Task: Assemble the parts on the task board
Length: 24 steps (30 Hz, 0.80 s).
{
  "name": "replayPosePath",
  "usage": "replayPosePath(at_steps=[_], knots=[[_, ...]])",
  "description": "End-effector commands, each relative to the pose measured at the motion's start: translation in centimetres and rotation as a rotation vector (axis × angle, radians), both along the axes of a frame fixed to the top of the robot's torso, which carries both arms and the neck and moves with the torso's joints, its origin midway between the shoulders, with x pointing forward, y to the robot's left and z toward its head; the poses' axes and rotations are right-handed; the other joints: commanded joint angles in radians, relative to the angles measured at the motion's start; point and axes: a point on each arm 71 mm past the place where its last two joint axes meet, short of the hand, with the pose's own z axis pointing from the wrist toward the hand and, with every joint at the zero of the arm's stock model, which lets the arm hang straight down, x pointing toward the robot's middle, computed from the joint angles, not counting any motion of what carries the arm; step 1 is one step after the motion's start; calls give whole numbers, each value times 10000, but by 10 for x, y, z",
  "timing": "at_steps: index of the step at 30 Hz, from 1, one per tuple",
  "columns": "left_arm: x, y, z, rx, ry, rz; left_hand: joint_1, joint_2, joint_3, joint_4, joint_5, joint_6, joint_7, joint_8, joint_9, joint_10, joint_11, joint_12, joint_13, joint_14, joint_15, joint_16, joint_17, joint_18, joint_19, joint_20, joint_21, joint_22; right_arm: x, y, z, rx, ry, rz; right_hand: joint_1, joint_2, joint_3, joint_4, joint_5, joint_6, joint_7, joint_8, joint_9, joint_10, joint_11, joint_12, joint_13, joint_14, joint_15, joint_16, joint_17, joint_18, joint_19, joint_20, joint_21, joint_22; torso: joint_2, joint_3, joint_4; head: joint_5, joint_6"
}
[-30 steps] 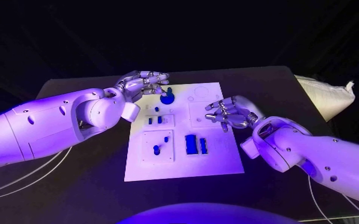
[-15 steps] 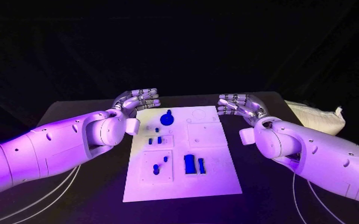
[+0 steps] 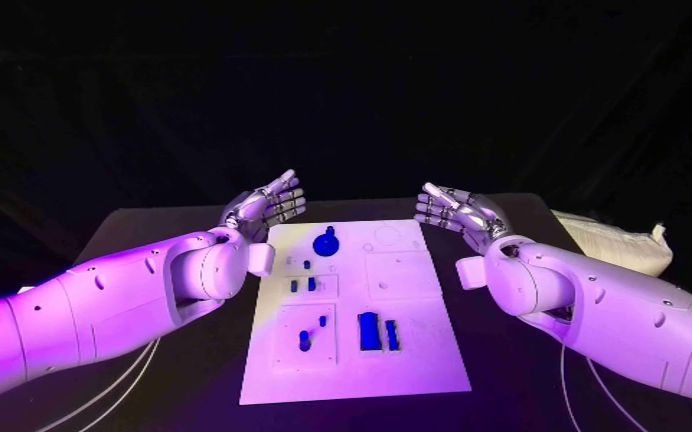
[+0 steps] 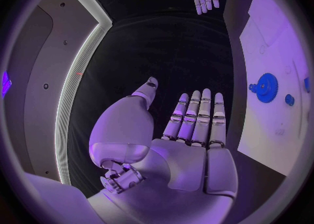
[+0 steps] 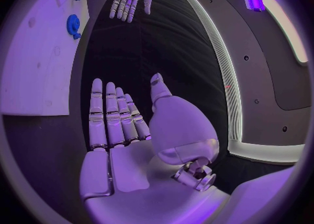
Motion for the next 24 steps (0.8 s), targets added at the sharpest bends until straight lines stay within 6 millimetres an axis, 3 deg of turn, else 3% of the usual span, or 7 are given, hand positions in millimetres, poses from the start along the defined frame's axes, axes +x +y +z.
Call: replayPosePath(at_steps=[1, 7, 8, 13, 14, 16, 24], knots=[[-5, -6, 3, 658, -419, 439, -3033, 174, -644, -64, -185, -2091, -347, -592, -158, -2198, -373, -371, -144, -2161, -912, -417, -387, -462, -1717, -567, -192, -970, -3, 5, 9, 77, -392, -735, -3371, -860, 625, -60, -245, -2142, -437, -187, -342, -2396, -944, -184, -741, -2563, -206, -215, -503, -414, -2344, -399, -487, -638, -166, 31, 380, -143, 390], [-20, -26, 10, 1515, -1052, 1015, -4515, 174, -961, -64, -185, -3112, -1082, -592, -158, -3270, -1166, -1156, -144, -3220, -912, -1321, -1211, -571, -2558, -839, -192, -1445, -16, 20, 20, -87, -719, -1530, -5022, -860, 625, -60, -245, -3195, -654, -187, -1082, -3565, -944, -184, -741, -3821, -206, -215, -749, -523, -3493, -1251, -727, -952, -303, 56, 699, -274, 773], [-22, -28, 11, 1623, -1148, 1094, -4709, 174, -1001, -64, -185, -3249, -1082, -592, -158, -3413, -1166, -1156, -144, -3357, -912, -1321, -1211, -571, -2668, -874, -192, -1507, -18, 21, 21, -119, -751, -1622, -5240, -860, 625, -60, -245, -3335, -1377, -187, -1082, -3721, -944, -184, -741, -3988, -206, -215, -782, -598, -3642, -1251, -761, -992, -311, 58, 716, -281, 794], [-31, -38, 16, 2055, -1564, 1429, -5641, 174, -1203, -64, -185, -3890, -1082, -592, -158, -4089, -1166, -1156, -144, -4020, -912, -1321, -1211, -682, -3195, -1053, -192, -1805, -25, 27, 25, -265, -862, -1965, -6286, -860, 625, -60, -245, -3991, -1377, -187, -1082, -4483, -944, -184, -741, -4784, -206, -215, -1584, -659, -4371, -1251, -1538, -1190, -315, 58, 727, -286, 806], [-32, -39, 17, 2102, -1613, 1467, -5792, 174, -1225, -64, -185, -3992, -1082, -592, -158, -4196, -1166, -1156, -144, -4128, -912, -1321, -1211, -681, -3278, -1771, -192, -1854, -26, 28, 26, -280, -872, -1996, -6454, -860, 625, -60, -245, -4100, -1377, -187, -1082, -4598, -944, -184, -741, -4913, -206, -215, -1584, -1383, -4490, -1251, -1538, -1222, -315, 58, 727, -286, 806], [-34, -41, 18, 2157, -1672, 1513, -5981, 174, -1256, -64, -185, -4126, -1082, -592, -158, -4333, -1166, -1156, -144, -4265, -912, -1321, -1211, -1388, -3384, -1771, -192, -1914, -27, 28, 26, -296, -881, -2027, -6664, -860, 625, -60, -245, -4233, -1377, -187, -1082, -4745, -944, -184, -741, -5070, -206, -215, -1584, -1383, -4638, -1251, -1538, -1264, -315, 58, 727, -286, 806], [-35, -42, 19, 2215, -1735, 1563, -6992, 174, -2023, -64, -185, -4823, -1082, -592, -158, -5065, -1166, -1156, -144, -4985, -912, -1321, -1211, -1388, -3947, -1771, -192, -2239, -27, 29, 26, -302, -884, -2038, -7799, -860, 625, -60, -245, -4958, -1377, -187, -1082, -5552, -944, -184, -741, -5931, -206, -215, -1584, -1383, -5424, -1251, -1538, -2010, -315, 58, 727, -286, 806]])
